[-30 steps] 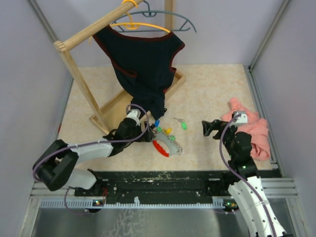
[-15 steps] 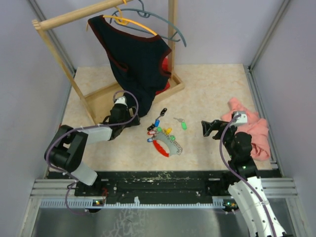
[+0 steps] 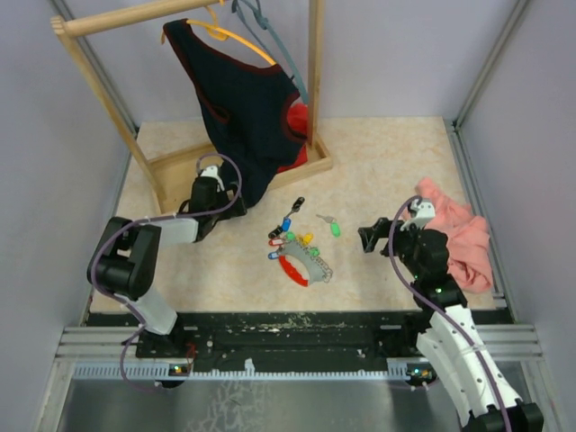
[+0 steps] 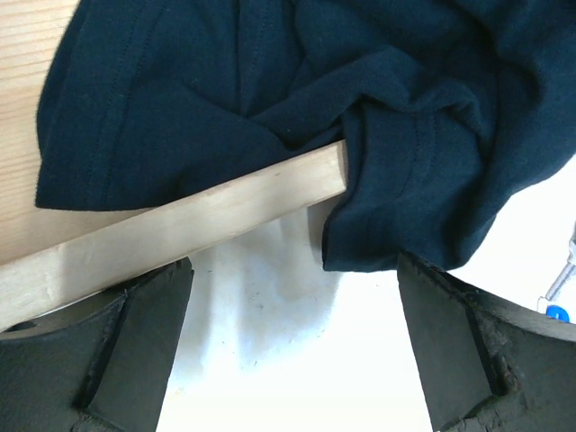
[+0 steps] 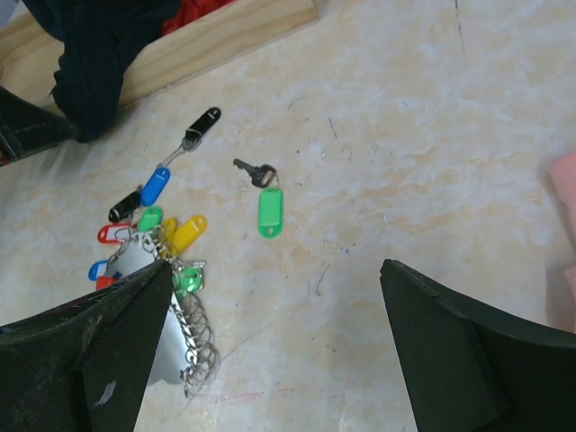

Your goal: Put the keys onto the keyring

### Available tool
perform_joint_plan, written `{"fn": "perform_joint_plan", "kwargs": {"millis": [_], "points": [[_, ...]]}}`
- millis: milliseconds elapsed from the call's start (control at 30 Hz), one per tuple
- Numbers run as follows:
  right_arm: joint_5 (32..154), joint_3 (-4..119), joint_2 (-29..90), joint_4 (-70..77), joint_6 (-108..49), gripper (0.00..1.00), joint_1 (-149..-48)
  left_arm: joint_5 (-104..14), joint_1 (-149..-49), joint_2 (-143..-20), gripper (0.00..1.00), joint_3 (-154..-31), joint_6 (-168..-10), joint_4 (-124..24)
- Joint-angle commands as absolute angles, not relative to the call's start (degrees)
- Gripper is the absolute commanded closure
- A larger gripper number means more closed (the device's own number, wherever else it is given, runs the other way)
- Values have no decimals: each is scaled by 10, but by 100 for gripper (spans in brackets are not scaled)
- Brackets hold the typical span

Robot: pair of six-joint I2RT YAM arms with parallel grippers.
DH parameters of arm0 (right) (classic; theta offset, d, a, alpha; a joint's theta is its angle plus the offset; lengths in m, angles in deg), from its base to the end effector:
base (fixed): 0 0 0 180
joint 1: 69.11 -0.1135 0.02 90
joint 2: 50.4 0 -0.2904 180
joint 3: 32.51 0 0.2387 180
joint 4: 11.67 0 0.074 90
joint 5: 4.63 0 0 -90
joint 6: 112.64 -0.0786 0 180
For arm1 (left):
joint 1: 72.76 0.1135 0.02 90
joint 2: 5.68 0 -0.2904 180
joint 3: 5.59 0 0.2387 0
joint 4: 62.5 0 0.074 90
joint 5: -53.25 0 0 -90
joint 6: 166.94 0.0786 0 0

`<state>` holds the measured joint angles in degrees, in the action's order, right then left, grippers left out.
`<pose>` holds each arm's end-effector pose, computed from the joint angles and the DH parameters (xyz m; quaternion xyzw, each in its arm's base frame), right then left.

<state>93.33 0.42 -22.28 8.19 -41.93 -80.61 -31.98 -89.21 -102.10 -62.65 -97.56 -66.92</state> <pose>0.1432 0.0402 0.2310 0.0116 0.7927 0.2142 0.5705 0.3489 -0.0962 0.1635 -0.0515 0.8847 -0.1118 0.4496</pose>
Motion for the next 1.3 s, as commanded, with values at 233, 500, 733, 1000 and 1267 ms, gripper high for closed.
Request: {"fn": "perform_joint_plan", "kwargs": {"millis": [233, 500, 733, 1000, 1267], "points": [[1054, 25, -122, 14, -410, 3, -813, -443, -913, -900, 1, -552, -1024, -633], [1068, 30, -41, -10, -413, 8, -866, -434, -1018, -792, 0, -462, -1097, -632], [1079, 33, 46, -72, -441, 15, -922, -405, -1128, -771, 1, -407, -1187, -674], [1079, 74, 189, -143, -458, 25, -971, -368, -1199, -838, 11, -422, -1230, -723], [1103, 94, 291, -179, -471, 34, -986, -357, -1208, -889, 36, -432, -1230, -730]]}}
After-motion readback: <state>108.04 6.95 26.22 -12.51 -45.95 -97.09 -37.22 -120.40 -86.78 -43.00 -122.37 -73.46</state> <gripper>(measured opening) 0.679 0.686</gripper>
